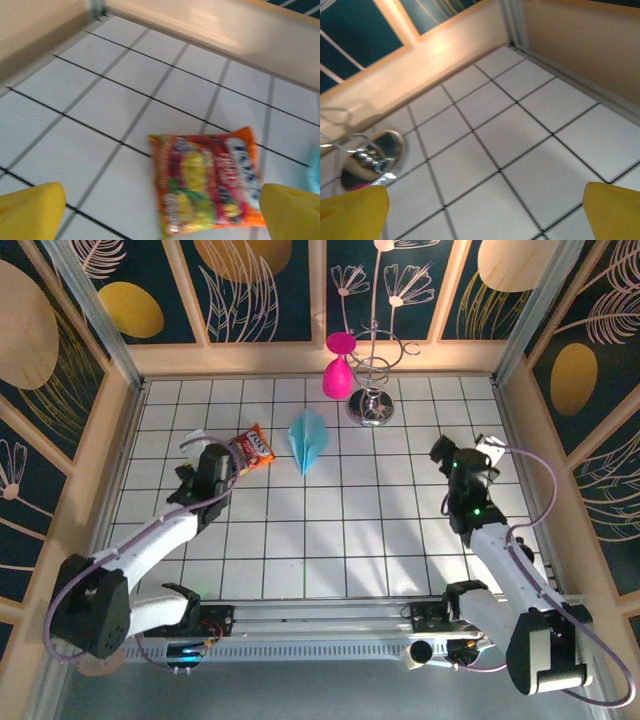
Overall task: Fold a paper plane with a square sheet of paper (pick it up from the middle)
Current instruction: Reset both arms
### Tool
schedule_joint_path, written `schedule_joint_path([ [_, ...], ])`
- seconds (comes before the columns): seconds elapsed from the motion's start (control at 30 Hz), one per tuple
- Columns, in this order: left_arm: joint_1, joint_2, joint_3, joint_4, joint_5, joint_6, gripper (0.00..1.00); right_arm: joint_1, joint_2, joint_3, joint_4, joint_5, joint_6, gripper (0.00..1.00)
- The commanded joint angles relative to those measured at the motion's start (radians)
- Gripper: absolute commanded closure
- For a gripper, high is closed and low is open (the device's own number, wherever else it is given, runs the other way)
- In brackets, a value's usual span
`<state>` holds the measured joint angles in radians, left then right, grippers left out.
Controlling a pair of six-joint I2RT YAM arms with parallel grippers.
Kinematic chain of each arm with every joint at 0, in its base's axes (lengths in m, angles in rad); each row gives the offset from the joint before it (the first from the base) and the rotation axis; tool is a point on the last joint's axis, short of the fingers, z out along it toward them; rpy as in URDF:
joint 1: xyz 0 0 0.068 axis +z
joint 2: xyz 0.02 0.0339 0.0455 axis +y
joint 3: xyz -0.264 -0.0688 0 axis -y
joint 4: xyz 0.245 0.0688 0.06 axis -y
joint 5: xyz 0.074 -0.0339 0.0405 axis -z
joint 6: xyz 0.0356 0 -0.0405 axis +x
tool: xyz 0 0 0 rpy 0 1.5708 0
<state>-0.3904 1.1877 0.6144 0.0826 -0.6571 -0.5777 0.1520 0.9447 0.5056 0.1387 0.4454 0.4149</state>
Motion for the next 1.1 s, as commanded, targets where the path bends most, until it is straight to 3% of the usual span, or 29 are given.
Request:
schedule_joint_path([
  [0.0, 0.062, -0.082, -0.117, 0.229, -0.075, 0.115, 0.01, -0.039, -0.027, -0.078, 0.145, 0.08, -0.075, 0.01],
  [0.2, 0.15, -0.128, -0.288, 0.507, -0.061, 0.282, 0.01, -0.044, 0.035, -0.268, 0.496, 0.089, -0.215, 0.01],
  [0.43, 0.243, -0.036, -0.357, 0.695, 0.042, 0.366, 0.01, -0.052, 0.283, -0.317, 0.792, 0.087, -0.311, 0.01],
  [0.57, 0.28, 0.035, -0.419, 0.886, 0.147, 0.413, 0.01, -0.065, 0.351, -0.329, 0.955, -0.02, -0.361, 0.01],
  [0.83, 0.36, 0.133, -0.423, 1.073, 0.355, 0.438, 0.01, -0.123, 0.44, -0.313, 1.067, -0.247, -0.389, 0.01],
  [1.07, 0.395, 0.288, -0.43, 1.267, 0.485, 0.457, 0.01, -0.143, 0.619, -0.325, 1.266, -0.302, -0.399, 0.01],
])
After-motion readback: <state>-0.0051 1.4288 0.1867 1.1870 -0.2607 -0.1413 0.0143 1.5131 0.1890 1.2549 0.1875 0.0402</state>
